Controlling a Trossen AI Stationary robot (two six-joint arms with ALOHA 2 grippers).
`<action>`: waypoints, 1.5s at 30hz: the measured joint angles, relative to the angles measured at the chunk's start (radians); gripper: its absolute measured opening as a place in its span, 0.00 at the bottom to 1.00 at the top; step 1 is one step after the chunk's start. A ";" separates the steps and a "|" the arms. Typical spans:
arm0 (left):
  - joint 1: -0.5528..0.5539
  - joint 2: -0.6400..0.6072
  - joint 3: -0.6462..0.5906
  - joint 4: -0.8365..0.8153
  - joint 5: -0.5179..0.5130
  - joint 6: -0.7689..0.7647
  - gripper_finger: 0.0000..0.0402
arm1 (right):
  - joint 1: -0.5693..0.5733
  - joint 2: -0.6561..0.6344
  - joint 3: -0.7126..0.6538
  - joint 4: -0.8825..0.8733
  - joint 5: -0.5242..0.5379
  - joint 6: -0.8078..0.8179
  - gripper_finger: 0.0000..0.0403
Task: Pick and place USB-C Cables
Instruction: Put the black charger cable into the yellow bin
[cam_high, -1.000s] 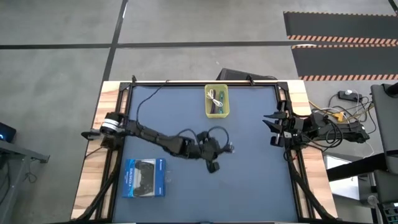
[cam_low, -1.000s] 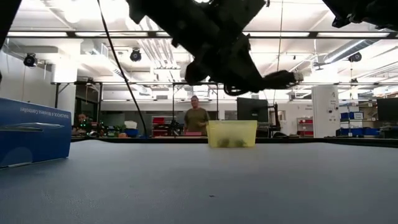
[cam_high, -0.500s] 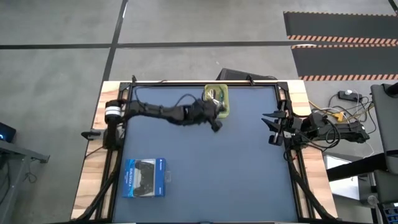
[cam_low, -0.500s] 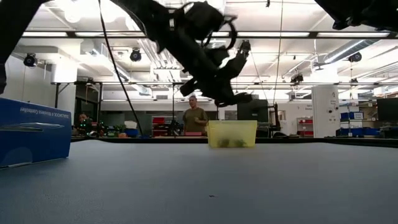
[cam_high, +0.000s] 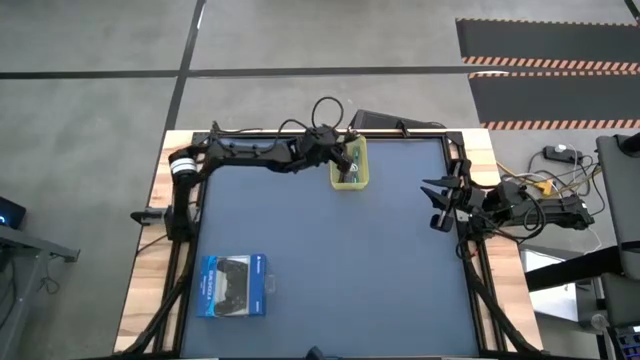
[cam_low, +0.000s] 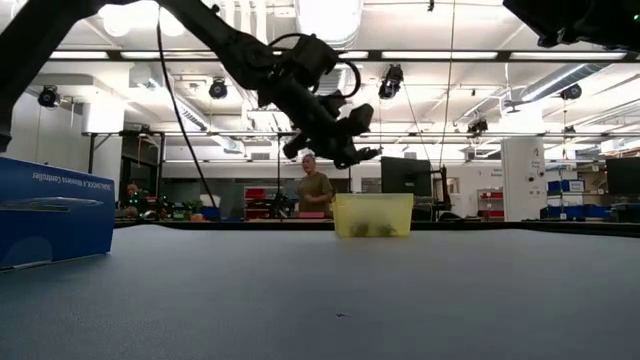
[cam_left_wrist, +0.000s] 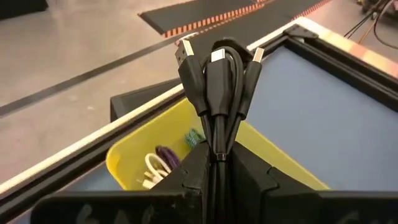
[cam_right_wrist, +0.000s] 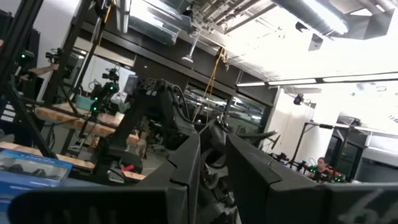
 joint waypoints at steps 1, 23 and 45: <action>0.000 0.010 0.000 0.009 0.001 0.000 0.08 | 0.000 0.000 0.000 0.000 0.000 -0.006 0.17; 0.006 0.097 0.001 0.122 -0.005 0.001 0.08 | 0.000 0.000 0.000 0.000 0.000 -0.005 0.17; 0.007 0.100 -0.002 0.121 -0.030 -0.001 0.08 | 0.000 0.000 0.000 0.000 0.000 -0.005 0.17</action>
